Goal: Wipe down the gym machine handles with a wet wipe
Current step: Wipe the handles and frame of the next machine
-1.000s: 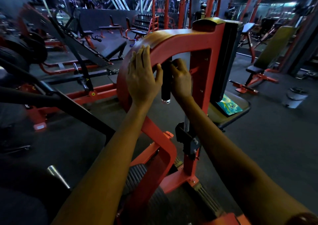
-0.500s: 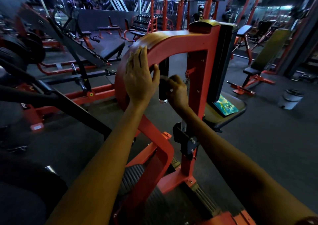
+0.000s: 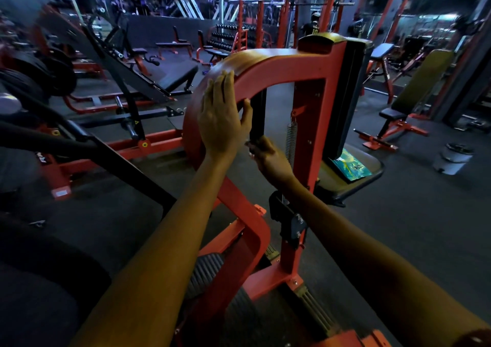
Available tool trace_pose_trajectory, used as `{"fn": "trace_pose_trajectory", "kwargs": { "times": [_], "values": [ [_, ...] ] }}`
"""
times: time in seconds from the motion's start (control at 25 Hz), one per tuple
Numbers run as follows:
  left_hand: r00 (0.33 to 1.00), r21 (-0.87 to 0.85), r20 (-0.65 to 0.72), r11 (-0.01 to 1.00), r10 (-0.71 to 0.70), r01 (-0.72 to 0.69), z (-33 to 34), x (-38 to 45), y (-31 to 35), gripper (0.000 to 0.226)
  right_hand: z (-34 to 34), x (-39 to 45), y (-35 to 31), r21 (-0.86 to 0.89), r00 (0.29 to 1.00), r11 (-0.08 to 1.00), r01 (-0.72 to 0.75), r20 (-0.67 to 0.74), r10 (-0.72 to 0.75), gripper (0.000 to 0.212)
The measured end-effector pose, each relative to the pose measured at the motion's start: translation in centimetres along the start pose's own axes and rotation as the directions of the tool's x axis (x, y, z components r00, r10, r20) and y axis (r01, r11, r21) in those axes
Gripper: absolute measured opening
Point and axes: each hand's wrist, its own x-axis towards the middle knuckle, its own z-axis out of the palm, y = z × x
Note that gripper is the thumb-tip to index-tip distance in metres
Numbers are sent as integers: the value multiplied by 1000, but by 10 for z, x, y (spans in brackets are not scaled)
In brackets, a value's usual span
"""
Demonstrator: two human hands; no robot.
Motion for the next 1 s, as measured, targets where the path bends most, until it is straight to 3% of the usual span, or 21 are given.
{"fn": "trace_pose_trajectory", "kwargs": {
  "times": [0.04,0.12,0.2,0.24,0.32,0.36,0.48,0.56,0.68,0.8,1.0],
  "values": [
    [1000,-1,1,1000,1,-1,0,0,0,50,2,-7,0,-70,998,995,64,33,-62,25],
    [1000,-2,-5,1000,-2,2,-1,0,1,50,-2,-11,10,-38,987,991,128,103,-123,18],
    [1000,4,-12,1000,-1,1,0,0,1,50,-24,8,7,117,999,993,-33,42,28,16],
    [1000,9,-17,1000,-1,1,1,1,0,50,-36,25,8,203,988,970,-131,-57,145,15],
    [1000,10,-20,1000,-7,7,1,2,0,50,-53,56,9,365,903,899,-243,-254,347,17],
    [1000,7,-18,1000,-11,12,1,1,0,50,-57,69,6,463,844,832,-305,-273,461,21],
    [1000,16,-13,1000,-8,8,1,0,1,50,-54,88,1,742,718,540,-398,-114,686,25],
    [1000,22,-13,1000,-3,3,1,1,0,50,-44,83,1,836,697,387,-389,-7,717,16],
    [1000,26,-26,1000,7,-7,1,1,0,50,-29,59,9,836,684,284,-469,141,716,15],
    [1000,30,-10,1000,4,-3,1,1,0,50,-9,28,13,794,626,195,-576,274,730,18],
    [1000,44,7,999,16,-17,0,0,-1,50,10,4,9,762,524,74,-643,367,769,8]
  ]
}}
